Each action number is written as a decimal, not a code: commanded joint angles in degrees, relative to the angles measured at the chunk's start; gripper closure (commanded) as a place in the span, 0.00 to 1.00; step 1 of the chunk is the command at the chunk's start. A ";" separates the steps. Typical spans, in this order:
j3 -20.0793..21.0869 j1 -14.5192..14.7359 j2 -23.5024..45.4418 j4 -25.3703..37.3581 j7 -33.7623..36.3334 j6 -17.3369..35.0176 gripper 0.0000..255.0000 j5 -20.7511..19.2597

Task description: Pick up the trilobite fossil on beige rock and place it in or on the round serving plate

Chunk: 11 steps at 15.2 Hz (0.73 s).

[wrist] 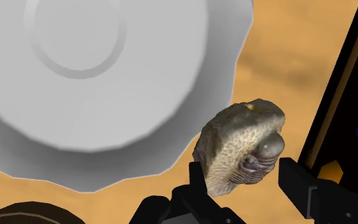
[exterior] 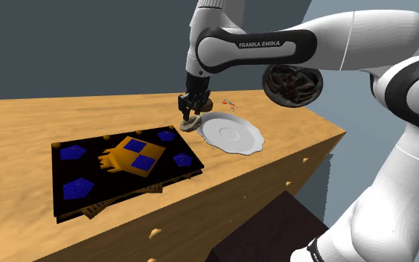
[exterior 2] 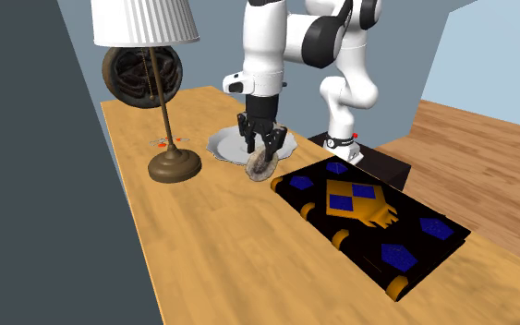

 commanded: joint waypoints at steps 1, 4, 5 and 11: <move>0.24 0.23 0.16 0.58 -0.04 -0.96 1.00 0.26; 0.28 0.25 -0.12 2.53 -0.21 -3.17 1.00 0.39; 0.29 0.27 -0.19 3.20 -0.26 -3.92 1.00 0.43; 0.37 0.38 -0.33 7.64 -0.53 -8.48 1.00 0.55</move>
